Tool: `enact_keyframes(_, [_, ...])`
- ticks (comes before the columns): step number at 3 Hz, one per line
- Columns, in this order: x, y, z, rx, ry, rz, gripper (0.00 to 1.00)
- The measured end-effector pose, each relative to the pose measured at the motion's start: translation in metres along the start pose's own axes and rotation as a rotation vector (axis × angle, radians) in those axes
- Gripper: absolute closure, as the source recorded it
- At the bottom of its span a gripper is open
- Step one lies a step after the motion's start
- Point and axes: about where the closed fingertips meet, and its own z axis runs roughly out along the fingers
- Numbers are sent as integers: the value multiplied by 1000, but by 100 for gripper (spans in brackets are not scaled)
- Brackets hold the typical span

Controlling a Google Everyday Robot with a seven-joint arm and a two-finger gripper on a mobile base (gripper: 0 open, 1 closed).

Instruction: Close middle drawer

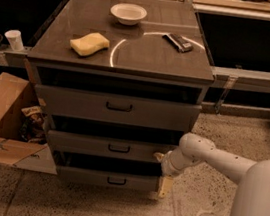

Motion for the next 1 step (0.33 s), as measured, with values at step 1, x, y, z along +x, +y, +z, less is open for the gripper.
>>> enact_keyframes(1, [1, -1, 1, -2, -17, -7, 0])
